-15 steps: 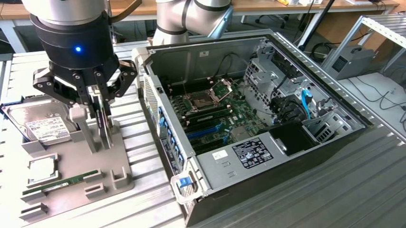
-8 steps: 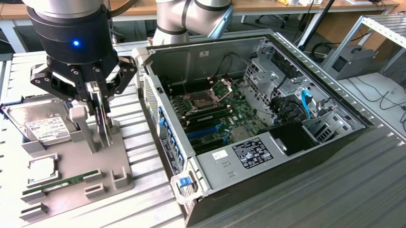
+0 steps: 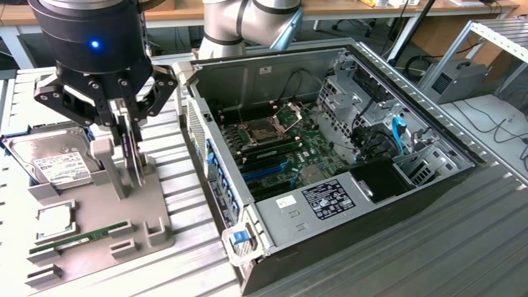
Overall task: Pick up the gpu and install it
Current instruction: 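Pick up the gpu and move the gpu toward the slot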
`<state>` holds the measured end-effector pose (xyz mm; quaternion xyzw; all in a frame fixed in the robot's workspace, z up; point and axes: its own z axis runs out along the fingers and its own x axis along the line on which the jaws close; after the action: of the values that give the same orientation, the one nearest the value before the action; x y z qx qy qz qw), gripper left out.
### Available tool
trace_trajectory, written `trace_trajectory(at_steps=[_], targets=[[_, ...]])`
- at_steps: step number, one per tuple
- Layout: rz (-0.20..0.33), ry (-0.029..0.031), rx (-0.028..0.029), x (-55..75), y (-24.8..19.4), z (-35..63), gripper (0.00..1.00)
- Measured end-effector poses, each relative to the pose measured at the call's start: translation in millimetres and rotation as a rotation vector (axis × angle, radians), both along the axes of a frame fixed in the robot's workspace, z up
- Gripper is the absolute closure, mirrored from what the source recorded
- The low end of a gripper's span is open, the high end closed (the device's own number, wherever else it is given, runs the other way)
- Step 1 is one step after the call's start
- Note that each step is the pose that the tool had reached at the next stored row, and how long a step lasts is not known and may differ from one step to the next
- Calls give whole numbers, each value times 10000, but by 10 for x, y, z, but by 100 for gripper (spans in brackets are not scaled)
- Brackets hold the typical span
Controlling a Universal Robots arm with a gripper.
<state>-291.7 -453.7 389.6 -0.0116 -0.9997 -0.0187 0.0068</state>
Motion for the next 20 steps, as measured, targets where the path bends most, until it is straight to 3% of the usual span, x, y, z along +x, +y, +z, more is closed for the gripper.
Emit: trace_trajectory(at_steps=[20], targets=[[0, -1, 1, 0, 1, 214, 73]])
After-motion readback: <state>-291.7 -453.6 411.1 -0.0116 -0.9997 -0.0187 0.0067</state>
